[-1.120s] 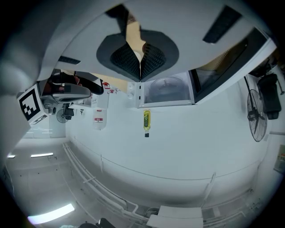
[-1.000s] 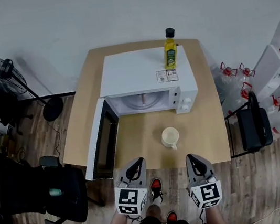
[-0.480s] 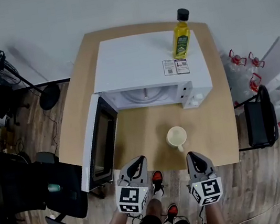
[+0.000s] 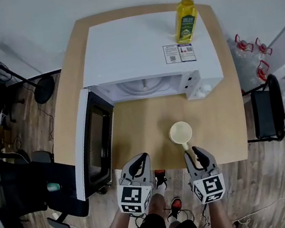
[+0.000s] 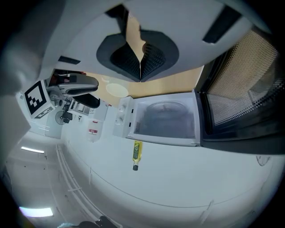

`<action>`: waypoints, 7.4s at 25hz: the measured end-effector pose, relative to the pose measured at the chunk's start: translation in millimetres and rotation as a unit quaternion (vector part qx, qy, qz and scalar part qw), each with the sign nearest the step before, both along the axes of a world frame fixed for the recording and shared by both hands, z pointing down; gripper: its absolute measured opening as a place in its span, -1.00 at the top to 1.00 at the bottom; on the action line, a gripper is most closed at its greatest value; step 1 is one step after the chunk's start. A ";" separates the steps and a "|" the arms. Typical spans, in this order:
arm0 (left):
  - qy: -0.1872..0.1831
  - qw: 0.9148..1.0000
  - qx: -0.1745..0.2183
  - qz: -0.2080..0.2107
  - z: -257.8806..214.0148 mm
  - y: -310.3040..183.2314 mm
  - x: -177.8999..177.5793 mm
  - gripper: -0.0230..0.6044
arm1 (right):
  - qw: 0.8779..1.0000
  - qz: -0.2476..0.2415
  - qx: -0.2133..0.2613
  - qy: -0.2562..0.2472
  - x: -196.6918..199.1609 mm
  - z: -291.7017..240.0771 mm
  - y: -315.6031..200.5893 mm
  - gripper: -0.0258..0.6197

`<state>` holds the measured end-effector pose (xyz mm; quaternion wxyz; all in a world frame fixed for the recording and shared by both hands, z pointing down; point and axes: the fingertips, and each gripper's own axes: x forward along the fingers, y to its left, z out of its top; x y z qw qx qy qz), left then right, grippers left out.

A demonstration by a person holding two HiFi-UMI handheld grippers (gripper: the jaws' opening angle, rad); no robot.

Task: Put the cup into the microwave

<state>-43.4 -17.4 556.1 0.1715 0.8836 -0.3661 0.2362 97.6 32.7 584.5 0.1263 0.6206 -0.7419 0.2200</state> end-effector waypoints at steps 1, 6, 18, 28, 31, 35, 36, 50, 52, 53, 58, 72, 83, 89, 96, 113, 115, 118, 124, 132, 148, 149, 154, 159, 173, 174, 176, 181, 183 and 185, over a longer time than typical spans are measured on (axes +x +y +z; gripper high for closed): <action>0.000 1.000 -0.002 0.000 2.2 -1.0 0.3 0.85 | 1.000 -0.004 -0.005 0.000 -1.5 4.2 -0.8 0.51; -0.002 1.000 -0.012 0.003 13.7 -1.3 1.3 0.85 | 1.000 -0.016 -0.020 0.010 -4.2 22.6 -4.9 0.32; -0.006 1.000 -0.029 0.010 33.2 -4.1 0.9 0.85 | 0.999 -0.006 -0.039 0.007 -5.7 50.6 -13.3 0.15; -0.006 0.999 -0.033 0.011 39.2 -8.3 -2.4 0.85 | 0.999 0.010 -0.045 0.025 -4.2 58.8 -18.9 0.51; -0.006 0.999 -0.035 0.011 40.3 -8.2 -3.3 0.85 | 0.998 0.016 -0.047 0.031 -2.9 60.9 -18.7 0.64; -0.006 0.999 -0.037 0.011 43.1 -7.8 -4.2 0.85 | 0.998 0.020 -0.047 0.040 -1.1 62.3 -19.6 0.73; -0.006 0.999 -0.037 0.011 43.5 -7.6 -4.3 0.85 | 0.998 0.019 -0.047 0.045 -1.4 62.5 -19.5 0.73; -0.007 1.000 -0.023 0.010 32.9 -12.7 -7.8 0.85 | 0.998 0.020 -0.028 0.059 0.3 48.1 -25.3 0.76; -0.007 1.000 -0.018 0.009 29.1 -14.4 -7.5 0.85 | 0.998 0.020 -0.022 0.059 0.9 43.2 -27.8 0.76; -0.006 1.000 -0.016 0.009 25.9 -15.4 -6.8 0.85 | 0.998 0.020 -0.019 0.059 1.1 40.5 -28.9 0.76; -0.003 1.000 -0.008 0.009 12.8 -15.8 -6.6 0.85 | 0.998 0.019 -0.011 0.057 0.5 29.7 -31.8 0.76; 0.010 0.999 0.035 0.004 -33.7 -22.4 -10.6 0.85 | 0.998 0.015 0.034 0.059 -7.7 -21.8 -38.6 0.76; 0.031 0.997 0.071 -0.007 -82.6 -35.3 -16.1 0.85 | 0.994 0.014 0.080 0.067 -21.0 -80.2 -49.2 0.76; 0.041 0.995 0.089 -0.008 -102.8 -47.5 -18.8 0.85 | 0.992 0.013 0.102 0.072 -27.8 -104.9 -63.6 0.76; 0.041 0.995 0.095 -0.009 -107.4 -61.2 -25.7 0.85 | 0.988 0.012 0.132 0.077 -35.7 -121.8 -87.4 0.76; 0.024 0.995 0.086 -0.042 -80.1 -103.4 -20.4 0.85 | 0.988 -0.025 0.138 0.069 -36.4 -82.4 -147.7 0.76; 0.017 0.995 0.083 -0.045 -73.7 -107.9 -19.0 0.85 | 0.988 -0.029 0.137 0.067 -35.4 -76.6 -154.8 0.76; 0.017 0.995 0.078 -0.053 -69.4 -115.6 -15.4 0.85 | 0.988 -0.034 0.133 0.065 -33.2 -68.3 -165.5 0.76; 0.013 0.995 0.069 -0.071 -60.3 -130.8 -12.5 0.85 | 0.988 -0.050 0.130 0.070 -30.7 -53.1 -189.7 0.76; 0.006 0.994 0.060 -0.089 -51.9 -145.9 -15.3 0.85 | 0.989 -0.059 0.121 0.063 -30.2 -38.7 -212.8 0.76; 0.003 0.994 0.046 -0.101 -31.8 -174.8 -6.4 0.85 | 0.990 -0.067 0.111 0.058 -29.0 -14.3 -249.2 0.76; 0.003 0.994 0.045 -0.102 -31.4 -176.6 -6.4 0.85 | 0.990 -0.068 0.110 0.059 -29.4 -13.4 -251.5 0.76; 0.003 0.994 0.043 -0.105 -28.6 -184.4 -4.0 0.85 | 0.991 -0.064 0.106 0.058 -26.7 -6.2 -262.1 0.76; 0.003 0.994 0.040 -0.105 -27.6 -192.4 -2.1 0.85 | 0.991 -0.064 0.102 0.060 -26.4 -4.4 -272.6 0.76; 0.005 0.993 0.035 -0.108 -27.3 -211.4 2.9 0.85 | 0.992 -0.055 0.094 0.061 -20.2 -2.5 -301.5 0.75; 0.005 0.993 0.035 -0.108 -27.3 -212.2 3.2 0.85 | 0.992 -0.055 0.094 0.060 -19.7 -3.3 -303.4 0.75; 0.005 0.993 0.035 -0.108 -26.9 -213.2 3.6 0.85 | 0.992 -0.052 0.094 0.060 -18.3 -3.5 -306.6 0.75; 0.005 0.994 0.035 -0.108 -26.3 -213.5 5.2 0.85 | 0.993 -0.045 0.089 0.064 -13.4 -0.6 -310.8 0.75; 0.004 0.994 0.035 -0.108 -26.3 -213.3 5.3 0.85 | 0.993 -0.046 0.091 0.064 -13.6 -1.7 -311.4 0.74; 0.005 0.994 0.035 -0.108 -26.4 -212.8 5.6 0.85 | 0.993 -0.046 0.092 0.063 -13.7 -2.4 -311.3 0.74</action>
